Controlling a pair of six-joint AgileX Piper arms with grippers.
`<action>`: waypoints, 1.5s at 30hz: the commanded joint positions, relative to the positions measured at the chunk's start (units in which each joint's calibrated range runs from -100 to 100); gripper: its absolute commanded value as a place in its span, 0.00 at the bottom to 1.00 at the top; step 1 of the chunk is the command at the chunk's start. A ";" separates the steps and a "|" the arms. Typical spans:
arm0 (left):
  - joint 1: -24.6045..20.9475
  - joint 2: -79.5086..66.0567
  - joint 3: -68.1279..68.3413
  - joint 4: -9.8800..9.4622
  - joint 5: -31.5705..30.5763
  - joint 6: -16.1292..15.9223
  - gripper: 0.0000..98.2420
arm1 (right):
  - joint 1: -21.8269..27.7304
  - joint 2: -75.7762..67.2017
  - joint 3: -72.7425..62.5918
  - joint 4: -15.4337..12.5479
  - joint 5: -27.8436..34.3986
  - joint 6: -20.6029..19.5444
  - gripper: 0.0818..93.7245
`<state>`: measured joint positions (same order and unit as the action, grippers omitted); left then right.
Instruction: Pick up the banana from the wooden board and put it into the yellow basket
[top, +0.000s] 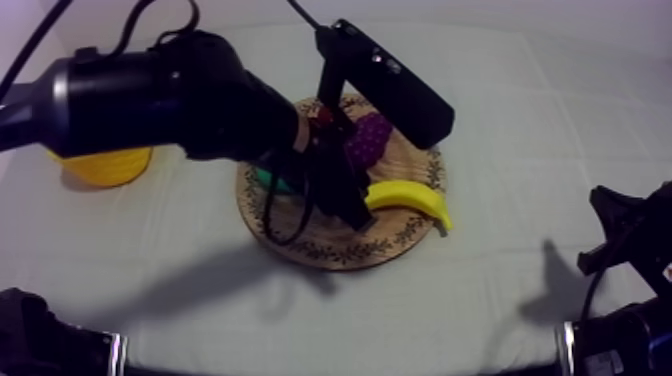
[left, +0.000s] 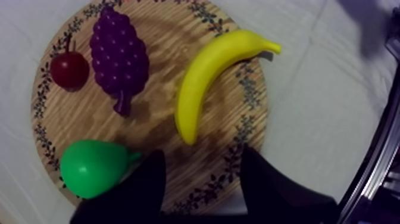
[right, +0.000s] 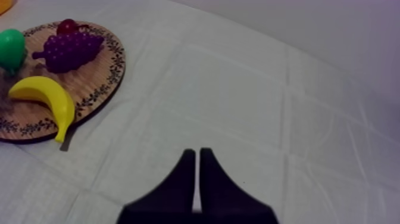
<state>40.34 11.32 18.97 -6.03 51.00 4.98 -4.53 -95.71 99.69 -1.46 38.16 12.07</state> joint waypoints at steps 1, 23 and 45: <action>-0.46 2.91 -2.57 1.01 1.51 -1.64 0.50 | 0.01 -0.04 -0.03 -0.03 -0.02 0.02 0.00; -1.19 35.51 -45.98 1.31 30.71 -10.94 0.48 | 0.01 -0.04 -0.03 -0.03 -0.02 0.02 0.00; 1.54 43.69 -53.19 -2.98 40.14 -6.87 0.24 | 0.01 -0.04 -0.03 -0.03 -0.02 0.02 0.00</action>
<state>41.77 54.77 -34.25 -9.35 91.10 -2.21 -4.53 -95.71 99.69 -1.46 38.16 12.12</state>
